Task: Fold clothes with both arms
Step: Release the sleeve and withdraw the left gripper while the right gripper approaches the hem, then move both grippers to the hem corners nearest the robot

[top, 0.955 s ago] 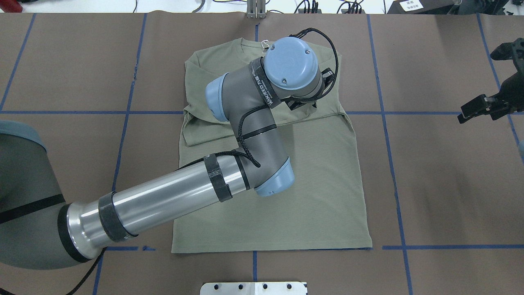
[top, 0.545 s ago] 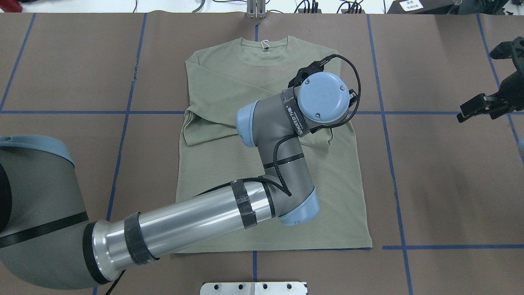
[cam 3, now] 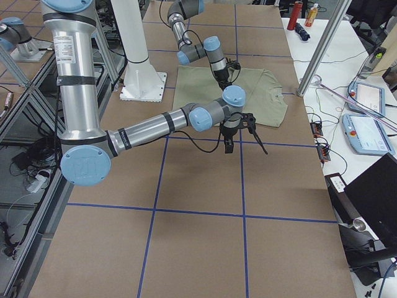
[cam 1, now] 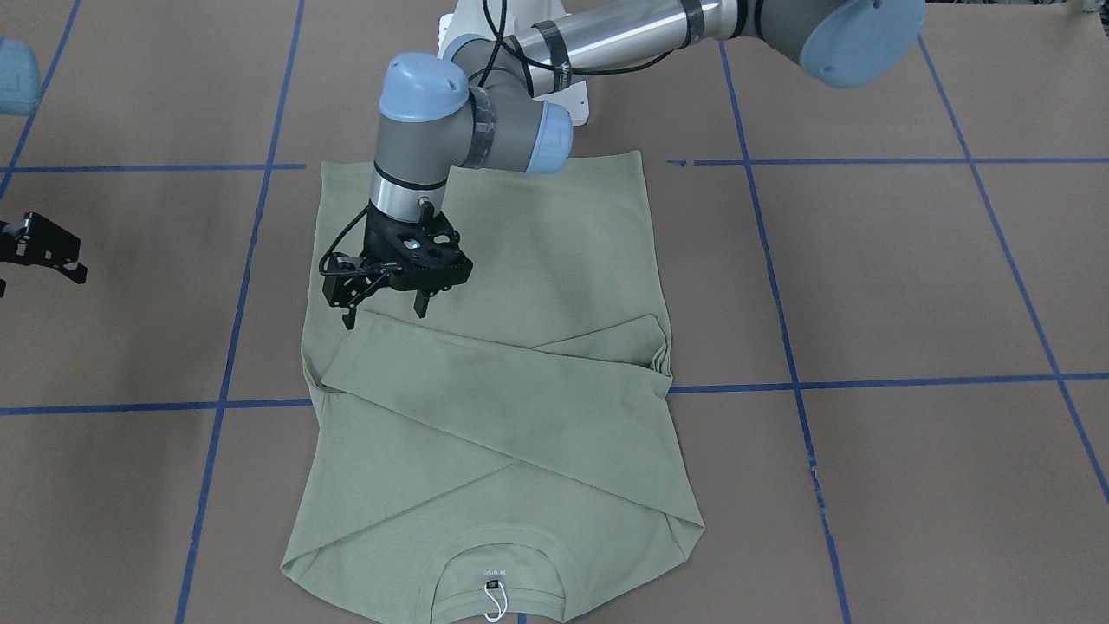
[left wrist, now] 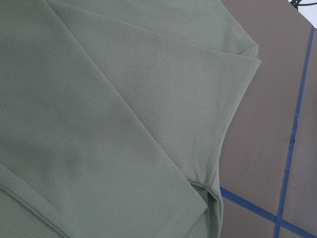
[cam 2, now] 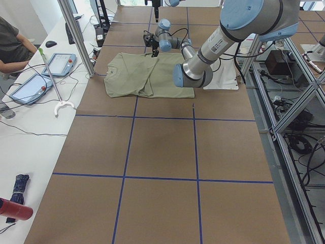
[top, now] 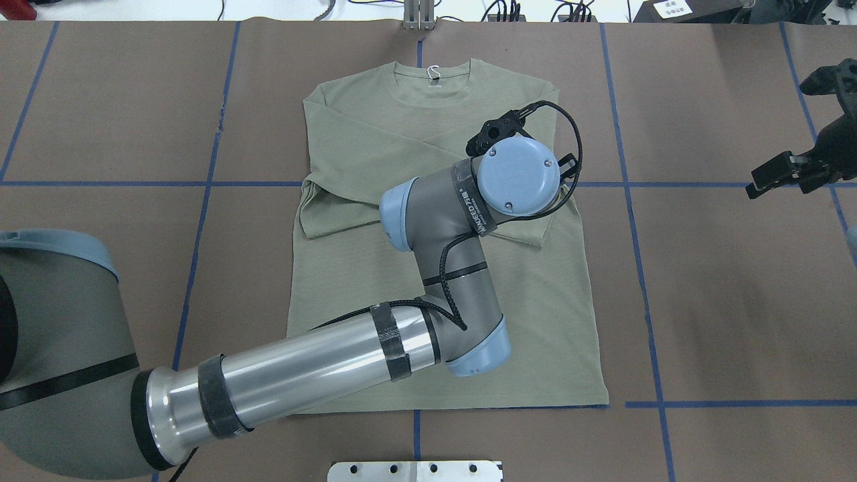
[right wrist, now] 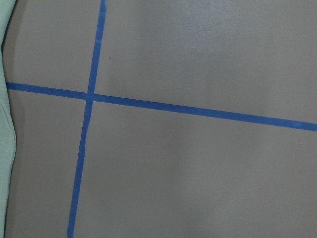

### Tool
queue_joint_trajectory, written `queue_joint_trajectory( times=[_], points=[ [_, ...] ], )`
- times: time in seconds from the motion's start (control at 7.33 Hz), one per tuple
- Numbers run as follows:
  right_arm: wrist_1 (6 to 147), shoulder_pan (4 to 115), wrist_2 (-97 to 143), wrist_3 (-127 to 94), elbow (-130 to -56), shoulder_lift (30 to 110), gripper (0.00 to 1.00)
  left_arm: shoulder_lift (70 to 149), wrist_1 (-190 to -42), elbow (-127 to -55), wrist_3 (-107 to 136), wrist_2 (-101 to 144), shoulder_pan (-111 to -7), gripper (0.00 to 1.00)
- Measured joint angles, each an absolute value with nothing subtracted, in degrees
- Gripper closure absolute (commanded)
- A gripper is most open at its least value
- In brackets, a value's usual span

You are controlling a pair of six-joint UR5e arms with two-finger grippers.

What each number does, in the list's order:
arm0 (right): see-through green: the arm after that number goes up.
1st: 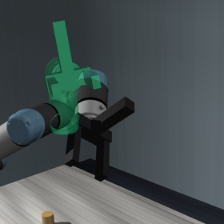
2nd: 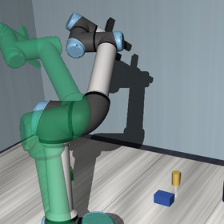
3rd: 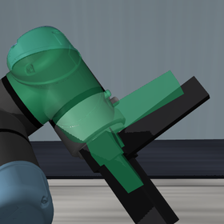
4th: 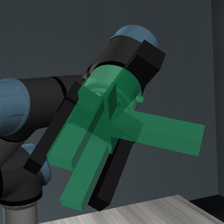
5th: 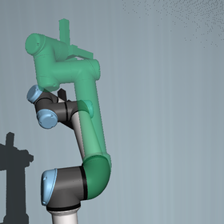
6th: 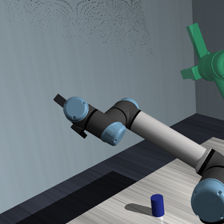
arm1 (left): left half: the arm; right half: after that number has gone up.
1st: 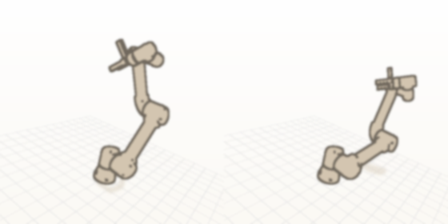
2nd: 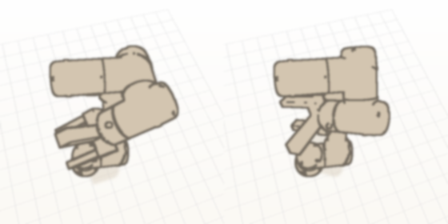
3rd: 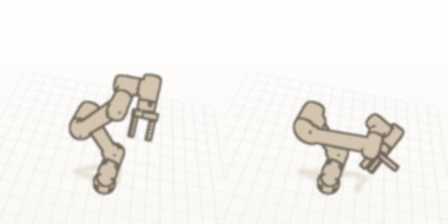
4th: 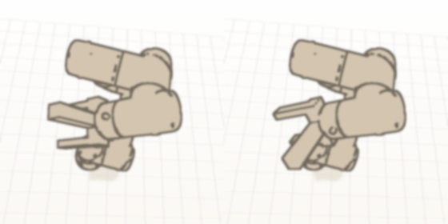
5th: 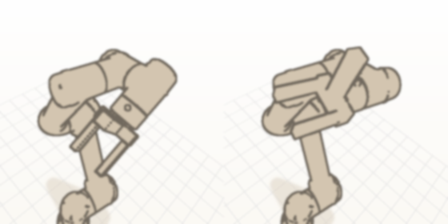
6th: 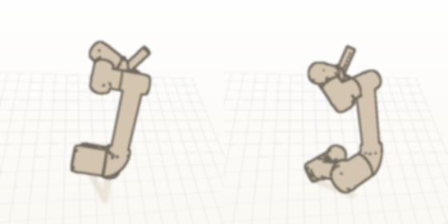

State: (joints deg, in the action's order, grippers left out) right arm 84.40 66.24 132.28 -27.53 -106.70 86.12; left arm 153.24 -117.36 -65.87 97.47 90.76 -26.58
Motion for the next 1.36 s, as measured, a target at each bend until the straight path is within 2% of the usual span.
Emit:
queue_joint_trajectory(
  times=[0.41,0.82,1.09,1.36],
  points=[
    [74.54,60.01,130.80,-41.65,-107.88,86.43,0.00,139.63,-107.03,-86.62,85.96,96.88,-30.47,0.00],
    [68.49,44.16,119.95,-60.73,-113.57,89.25,0.00,123.09,-97.46,-108.48,74.57,99.06,-31.72,0.00],
    [68.16,32.96,111.79,-70.40,-117.47,90.62,0.00,115.05,-96.31,-117.40,72.28,100.46,-31.73,0.00],
    [68.12,23.09,103.86,-76.47,-118.36,91.08,0.00,112.78,-96.05,-120.39,72.14,101.00,-31.43,0.00]
  ],
)
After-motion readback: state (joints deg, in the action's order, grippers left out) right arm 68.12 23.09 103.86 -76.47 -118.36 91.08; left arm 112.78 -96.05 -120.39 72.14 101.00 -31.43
